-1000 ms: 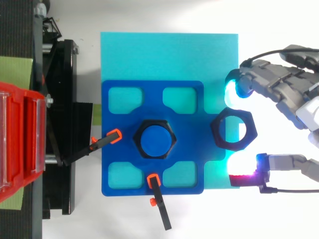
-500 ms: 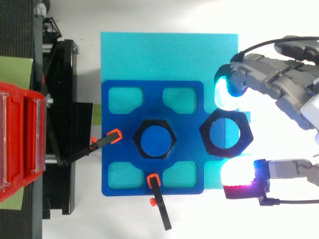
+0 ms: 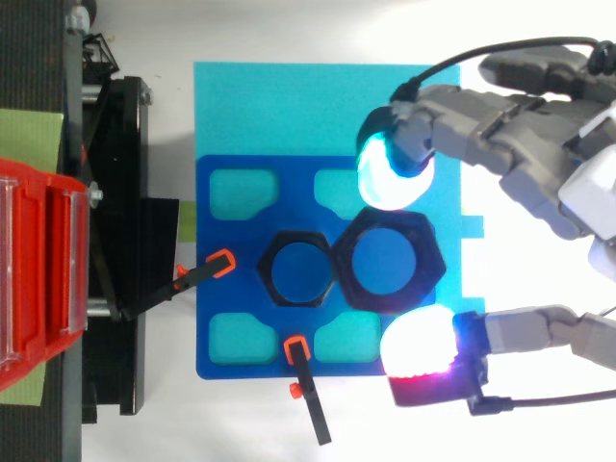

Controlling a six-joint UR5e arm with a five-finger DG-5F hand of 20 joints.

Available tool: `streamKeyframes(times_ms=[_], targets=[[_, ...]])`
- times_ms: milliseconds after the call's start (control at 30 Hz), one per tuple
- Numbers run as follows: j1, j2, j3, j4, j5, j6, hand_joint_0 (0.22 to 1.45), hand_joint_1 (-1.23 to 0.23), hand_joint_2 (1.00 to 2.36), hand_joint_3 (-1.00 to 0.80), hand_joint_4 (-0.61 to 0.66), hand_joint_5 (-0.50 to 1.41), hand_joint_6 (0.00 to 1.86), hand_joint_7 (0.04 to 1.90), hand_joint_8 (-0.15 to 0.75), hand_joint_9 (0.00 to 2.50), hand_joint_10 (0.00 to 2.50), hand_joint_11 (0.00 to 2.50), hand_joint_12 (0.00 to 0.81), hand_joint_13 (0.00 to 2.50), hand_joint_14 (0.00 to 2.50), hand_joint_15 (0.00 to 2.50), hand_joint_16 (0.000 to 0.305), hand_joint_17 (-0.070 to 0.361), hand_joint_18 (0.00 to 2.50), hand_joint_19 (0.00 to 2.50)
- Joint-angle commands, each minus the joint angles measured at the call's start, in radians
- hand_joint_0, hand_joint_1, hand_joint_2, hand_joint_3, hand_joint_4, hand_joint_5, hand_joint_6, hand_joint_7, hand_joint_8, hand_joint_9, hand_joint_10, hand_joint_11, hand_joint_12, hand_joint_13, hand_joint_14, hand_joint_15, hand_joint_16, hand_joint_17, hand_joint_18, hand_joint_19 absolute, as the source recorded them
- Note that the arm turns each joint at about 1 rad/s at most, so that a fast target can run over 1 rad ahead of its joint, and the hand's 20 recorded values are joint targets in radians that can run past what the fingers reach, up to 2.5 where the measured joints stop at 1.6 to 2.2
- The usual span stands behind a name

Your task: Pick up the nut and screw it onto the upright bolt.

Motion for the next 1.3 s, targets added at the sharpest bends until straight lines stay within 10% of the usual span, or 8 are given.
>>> streamKeyframes(times_ms=[0, 367, 1267], targets=[[-0.008, 0.0, 0.0, 0.063, -0.047, -0.027, 0.59, -0.73, 1.0, -0.5, 0.31, -0.15, 0.5, 1.28, 0.353, 0.77, 0.01, 0.31, 0.476, 0.66, 0.0, 0.04, 0.051, 0.115, 0.62, 0.28], [-0.025, -0.031, 0.0, 0.177, -0.139, -0.127, 0.59, -0.74, 1.0, -0.5, 0.31, -0.15, 0.5, 1.27, 0.346, 0.78, 0.01, 0.33, 0.442, 0.67, 0.0, 0.07, 0.05, 0.112, 0.59, 0.25], [-0.048, -0.044, -0.028, 0.188, -0.155, -0.127, 0.59, -0.74, 1.0, -0.5, 0.3, -0.15, 0.5, 1.28, 0.349, 0.79, 0.01, 0.33, 0.445, 0.68, 0.0, 0.07, 0.05, 0.112, 0.56, 0.29]])
